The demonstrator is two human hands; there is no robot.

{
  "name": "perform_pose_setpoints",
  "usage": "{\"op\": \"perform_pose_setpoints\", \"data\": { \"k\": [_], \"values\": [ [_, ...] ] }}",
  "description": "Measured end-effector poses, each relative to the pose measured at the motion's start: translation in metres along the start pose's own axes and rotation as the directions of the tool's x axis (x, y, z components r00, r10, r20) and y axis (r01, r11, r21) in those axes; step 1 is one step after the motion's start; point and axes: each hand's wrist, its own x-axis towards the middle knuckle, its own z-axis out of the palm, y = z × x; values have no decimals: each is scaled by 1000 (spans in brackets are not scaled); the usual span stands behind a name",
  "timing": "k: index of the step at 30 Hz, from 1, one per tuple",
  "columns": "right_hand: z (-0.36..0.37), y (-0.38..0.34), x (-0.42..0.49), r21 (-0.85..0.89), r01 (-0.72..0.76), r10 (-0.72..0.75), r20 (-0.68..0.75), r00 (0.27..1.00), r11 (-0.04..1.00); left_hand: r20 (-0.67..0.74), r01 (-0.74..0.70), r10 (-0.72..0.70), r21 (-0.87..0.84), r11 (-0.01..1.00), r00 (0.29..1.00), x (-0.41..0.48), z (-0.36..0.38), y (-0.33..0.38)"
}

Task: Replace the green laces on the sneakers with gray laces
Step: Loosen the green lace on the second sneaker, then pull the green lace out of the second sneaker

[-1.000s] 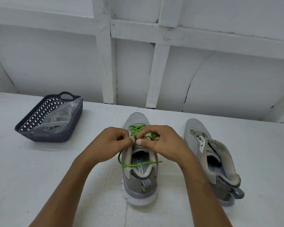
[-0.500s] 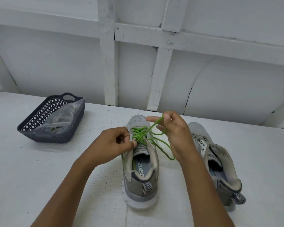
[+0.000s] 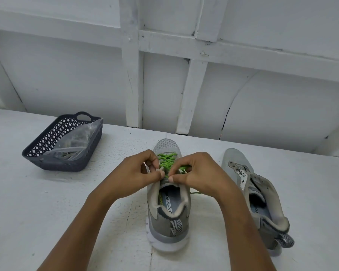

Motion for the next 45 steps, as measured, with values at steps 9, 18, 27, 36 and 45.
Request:
{"op": "perform_pose_setpoints", "data": {
  "k": [9,18,27,36,45],
  "values": [
    [-29,18,-3,76,40,-18,-267,963,996,-4,14,-14,-14,1000,1000,-2,-2,0],
    [-10,21,-4,9,-12,13,-110,994,1000,55,-172,163,341,924,985,4,4,20],
    [-5,26,-3,136,-68,78,-71,994,988,122,-278,263,641,715,957,18,12,39],
    [-7,24,1,126,-133,141,-58,988,983,28,-231,260,557,798,965,22,-5,38],
    [-10,23,4,121,-169,174,-34,984,978,124,-178,132,529,830,983,31,-19,46]
  ]
}}
